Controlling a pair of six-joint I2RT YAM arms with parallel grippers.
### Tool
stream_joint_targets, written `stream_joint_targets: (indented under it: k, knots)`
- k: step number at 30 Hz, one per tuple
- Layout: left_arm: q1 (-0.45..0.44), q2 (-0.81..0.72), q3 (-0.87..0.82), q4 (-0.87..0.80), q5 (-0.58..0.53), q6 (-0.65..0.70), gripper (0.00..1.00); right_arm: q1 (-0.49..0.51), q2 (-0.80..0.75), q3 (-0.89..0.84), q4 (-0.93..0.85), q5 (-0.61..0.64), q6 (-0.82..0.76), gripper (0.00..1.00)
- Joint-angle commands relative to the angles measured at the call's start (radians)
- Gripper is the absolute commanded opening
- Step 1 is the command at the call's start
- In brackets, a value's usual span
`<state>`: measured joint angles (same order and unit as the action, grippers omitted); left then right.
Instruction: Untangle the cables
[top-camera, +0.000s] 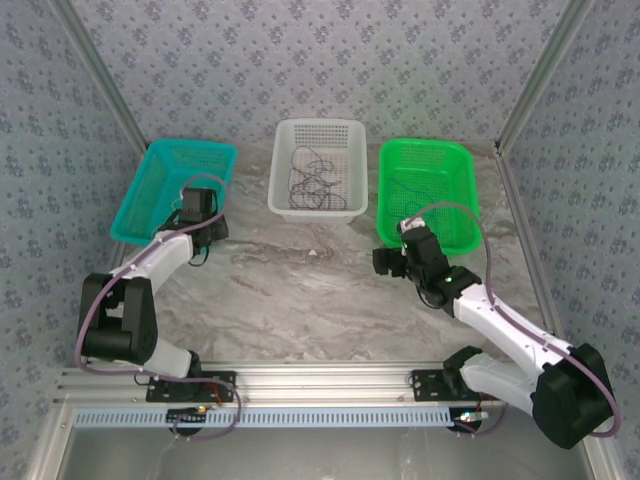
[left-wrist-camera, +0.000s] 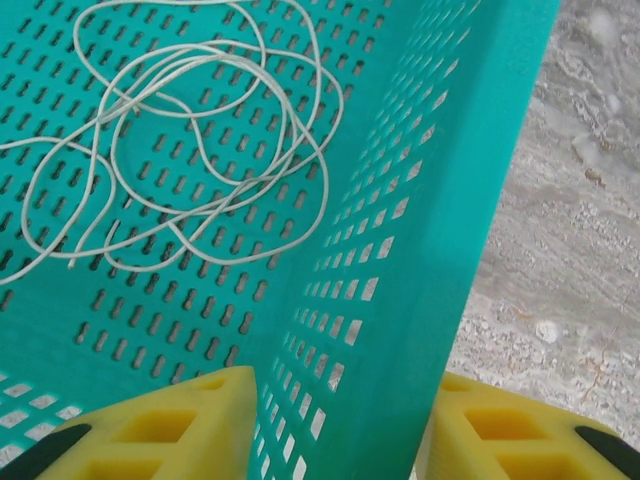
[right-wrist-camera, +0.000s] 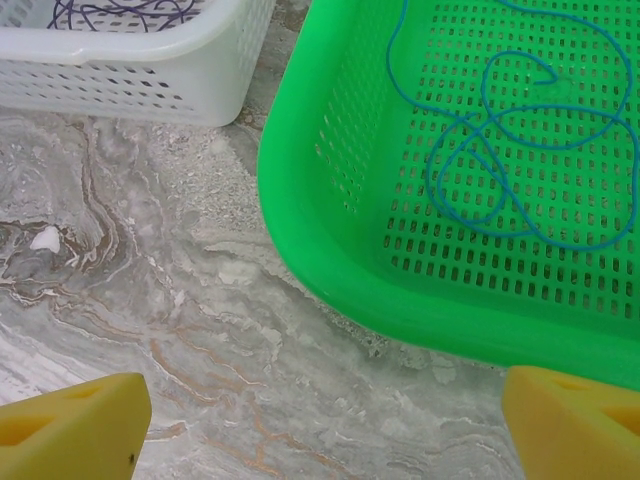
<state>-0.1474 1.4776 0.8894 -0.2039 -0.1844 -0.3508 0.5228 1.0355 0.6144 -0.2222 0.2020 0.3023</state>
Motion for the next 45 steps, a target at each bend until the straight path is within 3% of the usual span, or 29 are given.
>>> stream_joint_targets:
  k: [1, 6, 10, 13, 15, 18, 22, 30, 41, 45]
  knots:
    - [-0.007, -0.001, 0.036, 0.053, 0.039, -0.027, 0.44, -0.008, 0.003, 0.034, -0.016, 0.013, -0.021, 0.93]
    - [-0.048, -0.062, 0.012, 0.094, 0.032, -0.008, 0.51, -0.007, -0.016, 0.01, 0.033, 0.016, -0.064, 0.95]
    - [-0.091, -0.099, 0.03, 0.079, 0.013, 0.0, 0.66, -0.009, -0.046, -0.016, 0.104, 0.053, -0.117, 0.97]
    - [-0.172, -0.151, 0.031, 0.107, -0.07, 0.04, 0.85, -0.018, -0.065, -0.025, 0.154, 0.102, -0.162, 1.0]
    - [-0.229, -0.177, 0.034, 0.136, -0.119, 0.078, 0.92, -0.039, -0.07, -0.03, 0.187, 0.11, -0.192, 1.0]
    - [-0.274, -0.19, -0.006, 0.226, -0.083, 0.137, 0.97, -0.087, -0.059, -0.049, 0.251, 0.137, -0.233, 1.0]
    - [-0.286, -0.137, -0.135, 0.459, -0.032, 0.204, 0.99, -0.204, -0.024, -0.123, 0.425, 0.104, -0.248, 1.0]
    - [-0.267, -0.027, -0.231, 0.643, 0.027, 0.239, 0.99, -0.322, 0.026, -0.185, 0.566, 0.024, -0.282, 1.0]
    - [-0.092, -0.013, -0.305, 0.766, 0.237, 0.187, 0.97, -0.469, 0.057, -0.25, 0.707, -0.097, -0.308, 1.0]
    - [-0.089, -0.022, -0.248, 0.667, 0.268, 0.199, 0.96, -0.49, 0.102, -0.251, 0.745, -0.139, -0.319, 1.0]
